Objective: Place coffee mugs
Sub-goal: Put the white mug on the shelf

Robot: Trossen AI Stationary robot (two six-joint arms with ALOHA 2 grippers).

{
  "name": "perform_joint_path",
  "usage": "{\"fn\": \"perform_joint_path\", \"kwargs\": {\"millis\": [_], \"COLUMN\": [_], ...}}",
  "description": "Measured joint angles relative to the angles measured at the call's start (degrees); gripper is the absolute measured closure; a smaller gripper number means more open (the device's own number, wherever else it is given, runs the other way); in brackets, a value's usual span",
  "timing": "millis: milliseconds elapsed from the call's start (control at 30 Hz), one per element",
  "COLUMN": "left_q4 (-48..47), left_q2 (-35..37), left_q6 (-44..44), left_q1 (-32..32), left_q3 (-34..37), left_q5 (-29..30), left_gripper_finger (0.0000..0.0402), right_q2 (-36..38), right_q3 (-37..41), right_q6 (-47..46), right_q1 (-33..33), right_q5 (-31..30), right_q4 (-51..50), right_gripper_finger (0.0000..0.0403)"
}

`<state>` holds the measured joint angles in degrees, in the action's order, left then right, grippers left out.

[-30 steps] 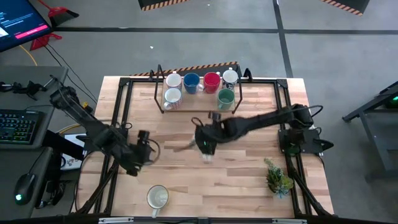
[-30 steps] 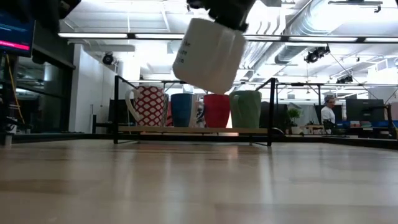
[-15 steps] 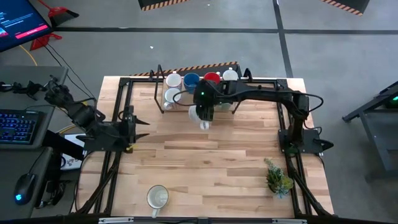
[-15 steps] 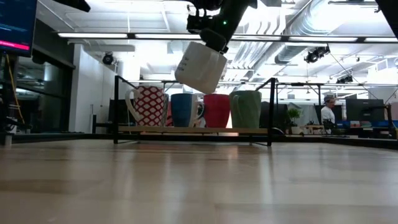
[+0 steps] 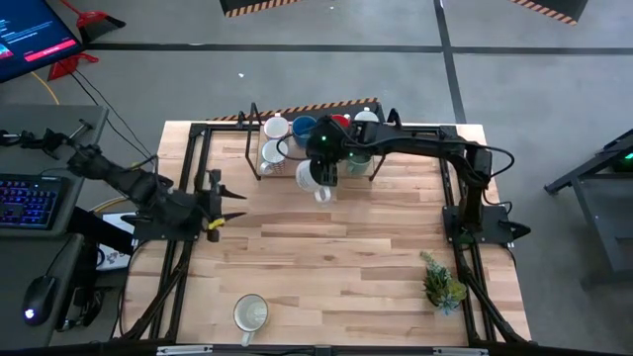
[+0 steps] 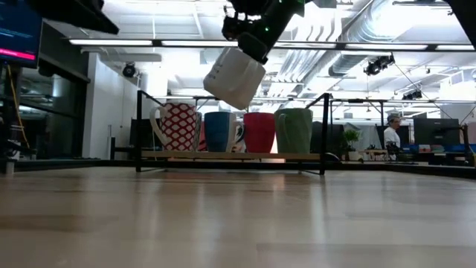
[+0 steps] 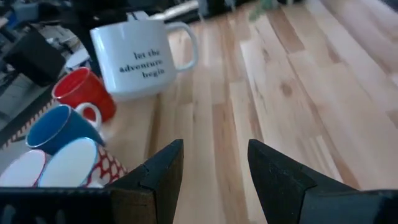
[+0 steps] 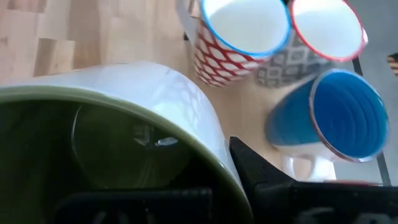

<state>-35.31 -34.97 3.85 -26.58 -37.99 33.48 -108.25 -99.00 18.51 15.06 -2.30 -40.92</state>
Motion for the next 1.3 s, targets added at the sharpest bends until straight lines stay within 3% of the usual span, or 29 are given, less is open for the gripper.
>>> {"fn": "perform_joint_path", "kwargs": {"millis": [100, 267, 467, 700, 833, 1300], "left_q4": [4.8, 8.34, 8.14, 11.99, 16.28, 16.6], "left_q2": [3.96, 7.14, 4.86, 1.28, -0.19, -5.04], "left_q6": [1.65, 0.2, 2.13, -1.92, -5.46, -7.2], "left_q1": [4.56, 13.59, 24.91, 35.66, 38.05, 40.88], "left_q3": [4.4, 8.02, 8.06, 8.06, 8.04, 8.04], "left_q5": [-3.15, -16.1, -34.28, -48.36, -49.53, -48.22], "left_gripper_finger": [0.0232, 0.0232, 0.0232, 0.0232, 0.0232, 0.0232], "right_q2": [0.0, 0.0, -0.11, -2.52, -3.89, -4.51], "right_q3": [0.04, 0.04, 0.04, 0.07, 0.07, -1.23], "right_q6": [-0.28, -0.42, -0.48, -1.48, -0.29, 1.38], "right_q1": [1.28, 2.15, 2.86, 4.18, 5.34, 7.54], "right_q5": [1.16, 1.68, 4.61, 5.53, 6.4, 5.97], "right_q4": [-0.33, -0.4, -2.47, -4.31, -5.03, -8.09], "right_gripper_finger": [0.0403, 0.0403, 0.0403, 0.0403, 0.0403, 0.0403]}}
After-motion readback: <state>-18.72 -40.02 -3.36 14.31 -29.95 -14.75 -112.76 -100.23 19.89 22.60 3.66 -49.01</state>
